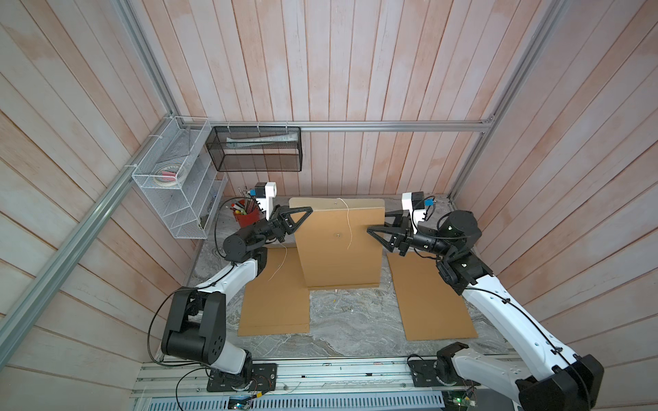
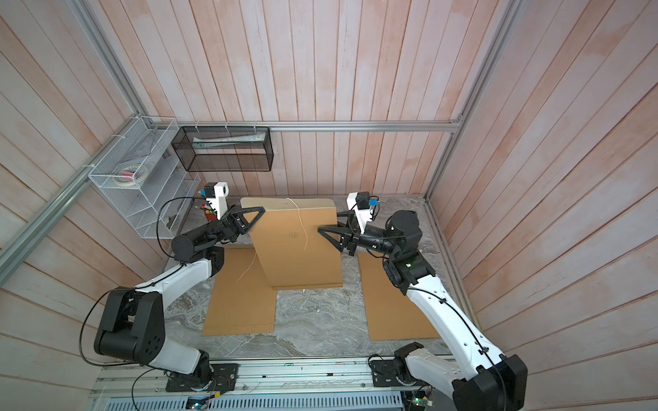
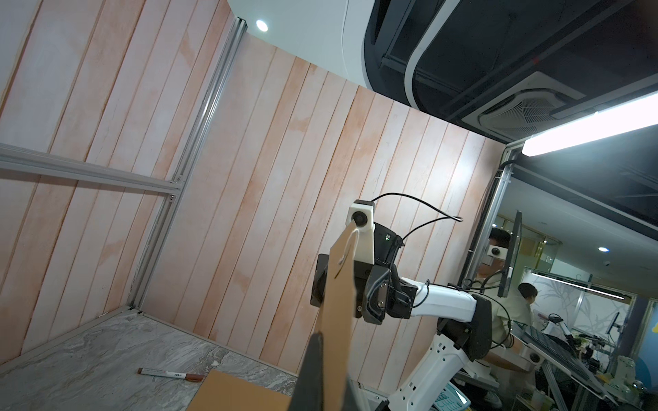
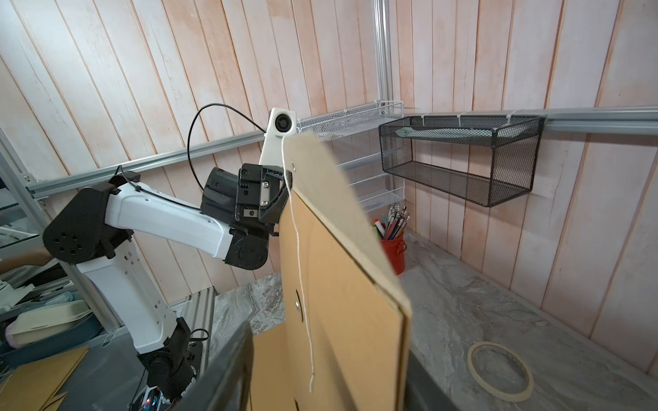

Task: Open the file bag
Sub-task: Place the file bag at the center of the board.

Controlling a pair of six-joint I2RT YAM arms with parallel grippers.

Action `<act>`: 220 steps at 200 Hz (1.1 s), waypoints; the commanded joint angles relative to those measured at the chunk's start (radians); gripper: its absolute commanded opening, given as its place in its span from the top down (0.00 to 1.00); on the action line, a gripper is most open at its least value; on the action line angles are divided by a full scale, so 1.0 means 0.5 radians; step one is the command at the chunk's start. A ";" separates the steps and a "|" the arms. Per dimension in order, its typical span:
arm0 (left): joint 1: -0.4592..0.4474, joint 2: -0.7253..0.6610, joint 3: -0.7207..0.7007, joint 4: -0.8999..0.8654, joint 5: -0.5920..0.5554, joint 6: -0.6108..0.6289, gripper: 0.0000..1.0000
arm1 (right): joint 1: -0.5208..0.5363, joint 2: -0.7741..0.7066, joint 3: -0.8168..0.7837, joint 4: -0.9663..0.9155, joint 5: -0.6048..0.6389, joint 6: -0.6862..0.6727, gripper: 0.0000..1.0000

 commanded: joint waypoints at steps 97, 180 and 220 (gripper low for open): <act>0.208 0.048 -0.166 -0.034 -0.113 0.034 0.57 | -0.078 0.116 -0.103 -0.158 0.156 0.208 1.00; 0.475 -0.206 -0.324 -0.372 -0.055 0.219 0.49 | -0.213 0.196 -0.135 -0.643 0.462 0.338 1.00; 0.475 -0.349 -0.395 -0.553 -0.050 0.349 0.49 | -0.248 0.395 -0.104 -0.815 0.549 0.278 1.00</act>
